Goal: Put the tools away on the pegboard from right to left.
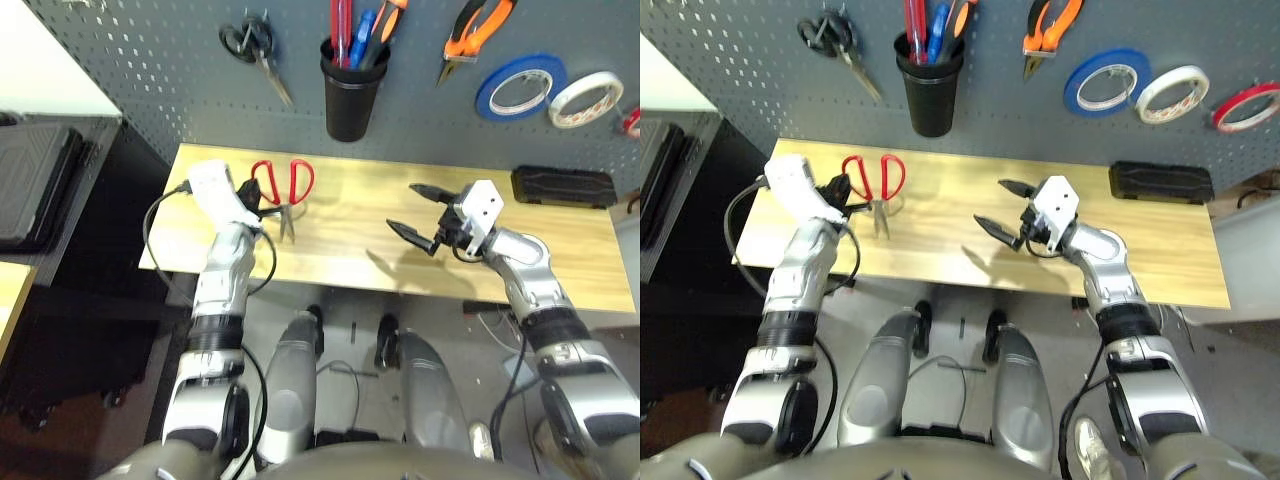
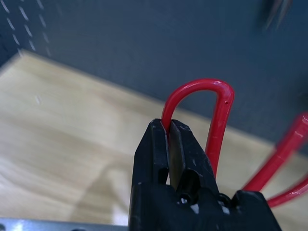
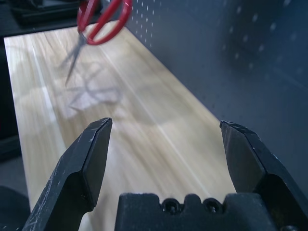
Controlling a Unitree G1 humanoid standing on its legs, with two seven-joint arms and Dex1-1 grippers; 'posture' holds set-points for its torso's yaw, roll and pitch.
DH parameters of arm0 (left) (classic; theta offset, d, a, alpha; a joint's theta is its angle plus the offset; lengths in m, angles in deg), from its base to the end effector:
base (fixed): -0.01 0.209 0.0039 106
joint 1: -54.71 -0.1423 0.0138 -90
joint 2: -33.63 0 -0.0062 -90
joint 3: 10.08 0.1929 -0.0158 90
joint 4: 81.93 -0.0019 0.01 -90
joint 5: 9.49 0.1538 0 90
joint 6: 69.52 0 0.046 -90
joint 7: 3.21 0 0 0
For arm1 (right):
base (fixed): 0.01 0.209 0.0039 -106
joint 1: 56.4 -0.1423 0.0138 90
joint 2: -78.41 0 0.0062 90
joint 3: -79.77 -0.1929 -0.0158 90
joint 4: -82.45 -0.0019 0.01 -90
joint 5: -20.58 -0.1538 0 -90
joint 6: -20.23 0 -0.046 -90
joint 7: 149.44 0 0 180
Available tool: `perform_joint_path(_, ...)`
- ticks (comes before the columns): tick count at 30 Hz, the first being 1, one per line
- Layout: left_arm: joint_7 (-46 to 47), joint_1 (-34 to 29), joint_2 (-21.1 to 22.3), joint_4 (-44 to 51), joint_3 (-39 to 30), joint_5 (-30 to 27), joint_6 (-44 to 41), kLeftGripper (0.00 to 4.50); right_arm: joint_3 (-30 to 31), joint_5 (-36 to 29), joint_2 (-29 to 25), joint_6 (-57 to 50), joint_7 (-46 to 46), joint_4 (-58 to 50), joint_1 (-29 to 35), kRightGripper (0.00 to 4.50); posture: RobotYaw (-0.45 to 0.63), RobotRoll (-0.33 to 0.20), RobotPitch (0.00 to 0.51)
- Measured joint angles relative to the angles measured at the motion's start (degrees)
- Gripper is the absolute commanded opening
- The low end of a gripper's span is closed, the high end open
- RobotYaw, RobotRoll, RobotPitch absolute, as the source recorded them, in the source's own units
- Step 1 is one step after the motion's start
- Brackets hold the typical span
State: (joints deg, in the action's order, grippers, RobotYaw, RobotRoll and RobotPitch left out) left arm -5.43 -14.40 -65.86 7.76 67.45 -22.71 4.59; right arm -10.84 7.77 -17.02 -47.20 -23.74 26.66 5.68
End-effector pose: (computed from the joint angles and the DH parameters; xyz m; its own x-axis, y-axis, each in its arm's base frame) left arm 0.2831 0.1913 0.1124 0.9945 0.0390 0.0975 -0.0225 0.9862 -0.1641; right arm 0.3093 -0.2287 0.0798 0.6187 0.7829 0.0659 -0.7294 0.6035 -0.3221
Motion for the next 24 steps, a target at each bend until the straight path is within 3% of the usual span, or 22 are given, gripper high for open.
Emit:
perform_joint_path(10,-2.10,-2.40,1.66,18.15,-2.57,-10.78,-8.52,0.04,-3.66,-9.51,-1.40,-2.99,-7.57,-6.19,-0.25,4.50,0.31,0.000,0.259)
perform_joint_path(24,1.63,7.72,5.60,23.12,-8.18,-20.43,-15.97,0.04,-7.41,-17.82,-7.16,-14.15,-10.55,-19.42,-0.09,4.50,0.29,0.000,0.254)
